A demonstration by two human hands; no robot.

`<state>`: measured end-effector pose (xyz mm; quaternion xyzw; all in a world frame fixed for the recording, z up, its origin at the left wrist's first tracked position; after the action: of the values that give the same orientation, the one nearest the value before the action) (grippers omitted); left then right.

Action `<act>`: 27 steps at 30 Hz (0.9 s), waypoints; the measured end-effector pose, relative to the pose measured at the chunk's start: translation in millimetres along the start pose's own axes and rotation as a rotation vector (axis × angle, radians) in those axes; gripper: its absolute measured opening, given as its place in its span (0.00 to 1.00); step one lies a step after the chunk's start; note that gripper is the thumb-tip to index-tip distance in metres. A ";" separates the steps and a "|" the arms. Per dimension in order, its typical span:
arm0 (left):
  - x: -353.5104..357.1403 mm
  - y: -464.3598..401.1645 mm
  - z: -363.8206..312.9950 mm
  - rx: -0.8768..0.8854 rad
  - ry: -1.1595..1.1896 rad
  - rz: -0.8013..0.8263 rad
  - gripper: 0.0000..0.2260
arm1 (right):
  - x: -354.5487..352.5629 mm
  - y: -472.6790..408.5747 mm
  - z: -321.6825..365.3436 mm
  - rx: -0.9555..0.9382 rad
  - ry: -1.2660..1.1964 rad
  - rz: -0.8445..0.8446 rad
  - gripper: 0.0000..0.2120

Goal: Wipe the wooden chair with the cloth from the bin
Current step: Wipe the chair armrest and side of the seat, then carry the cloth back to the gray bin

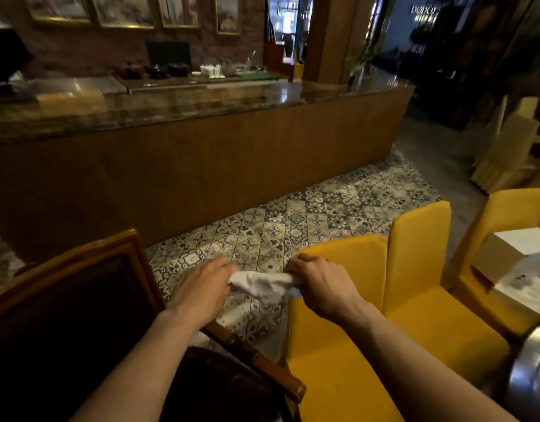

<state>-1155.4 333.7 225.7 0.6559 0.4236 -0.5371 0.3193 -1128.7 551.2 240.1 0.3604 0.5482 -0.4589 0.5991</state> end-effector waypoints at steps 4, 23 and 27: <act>-70.2 -5.9 -2.8 -0.012 -0.042 -0.136 0.09 | -60.9 -10.7 16.0 -0.006 0.026 -0.126 0.10; -192.1 49.9 6.3 -0.257 -0.164 -0.417 0.13 | -165.1 -64.5 66.0 -0.218 -0.077 -0.328 0.11; -200.1 115.6 35.8 -0.419 -0.240 -0.434 0.11 | -145.0 -90.8 127.7 -0.406 -0.155 -0.307 0.12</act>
<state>-1079.9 209.4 408.8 0.4024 0.6143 -0.5672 0.3728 -1169.7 425.3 407.5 0.1092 0.6300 -0.4512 0.6226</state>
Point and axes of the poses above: each hand's wrist, its own y-axis away from the middle knuckle, its own x-axis out of the palm, z = x × y, the point moved 3 cm from there along -y, towards the middle knuckle, and after that the axes turned 7 degrees about z, right-handed, at the moved point
